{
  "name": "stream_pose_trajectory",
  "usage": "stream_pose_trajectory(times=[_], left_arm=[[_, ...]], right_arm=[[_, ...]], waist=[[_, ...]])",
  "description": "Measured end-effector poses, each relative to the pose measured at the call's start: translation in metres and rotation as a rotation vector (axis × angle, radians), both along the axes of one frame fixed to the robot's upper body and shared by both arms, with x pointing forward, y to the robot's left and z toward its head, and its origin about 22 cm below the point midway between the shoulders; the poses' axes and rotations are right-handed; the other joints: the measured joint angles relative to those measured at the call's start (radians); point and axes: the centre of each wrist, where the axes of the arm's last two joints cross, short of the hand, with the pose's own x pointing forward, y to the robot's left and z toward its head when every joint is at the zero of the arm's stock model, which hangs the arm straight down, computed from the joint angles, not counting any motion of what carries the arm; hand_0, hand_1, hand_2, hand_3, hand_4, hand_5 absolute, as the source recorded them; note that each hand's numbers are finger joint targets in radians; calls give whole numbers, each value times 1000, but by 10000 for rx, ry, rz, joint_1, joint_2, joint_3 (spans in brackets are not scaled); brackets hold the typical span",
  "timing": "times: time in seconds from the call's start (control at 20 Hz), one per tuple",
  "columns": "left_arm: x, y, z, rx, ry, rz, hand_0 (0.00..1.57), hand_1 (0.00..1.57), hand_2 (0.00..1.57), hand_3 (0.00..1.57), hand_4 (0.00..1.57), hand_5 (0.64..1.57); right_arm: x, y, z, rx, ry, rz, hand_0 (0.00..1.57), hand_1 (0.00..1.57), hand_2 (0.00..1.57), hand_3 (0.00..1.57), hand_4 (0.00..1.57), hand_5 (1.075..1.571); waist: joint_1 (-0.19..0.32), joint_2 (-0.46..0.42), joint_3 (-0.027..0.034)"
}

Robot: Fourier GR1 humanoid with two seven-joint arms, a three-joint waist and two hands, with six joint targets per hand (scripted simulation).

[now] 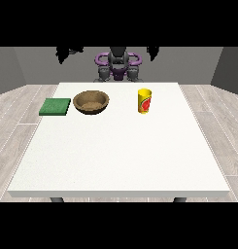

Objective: Pick the cup and pour the ball into the bowl, then pick the bowl and place it on the pad

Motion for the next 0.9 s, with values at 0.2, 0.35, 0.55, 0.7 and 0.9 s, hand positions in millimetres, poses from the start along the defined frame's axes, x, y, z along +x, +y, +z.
stream_pose_trajectory(times=[0.2, 0.35, 0.55, 0.7, 0.9], left_arm=[[22, 19, 0, 422, -813, 250, 0, 0, 0, 0, 0, 1480], [35, 25, -6, 682, -1323, 419, 0, 0, 0, 0, 0, 1464], [53, 32, -21, 816, -1747, 734, 0, 0, 0, 0, 0, 1464], [61, 40, -43, 831, -1905, 922, 0, 0, 0, 0, 0, 1477], [63, 41, -78, 873, -1777, 1031, 0, 0, 0, 0, 0, 1470]], right_arm=[[12, -2, 9, -134, -661, 229, 0, 0, 0, 0, 216, 1570], [21, -4, 8, -167, -1074, 142, 0, 0, 0, 0, 181, 1571], [33, -8, 14, -283, -1495, 252, 0, 0, 0, 0, 181, 1571], [38, -9, 24, -331, -1812, 335, 0, 0, 0, 0, 206, 1571], [42, -14, 27, -338, -1813, 357, 0, 0, 0, 0, 174, 1571]], waist=[[-102, 769, 0], [-115, 1283, 1], [-288, 1769, -1], [-425, 1985, 0], [-469, 2038, -3]])
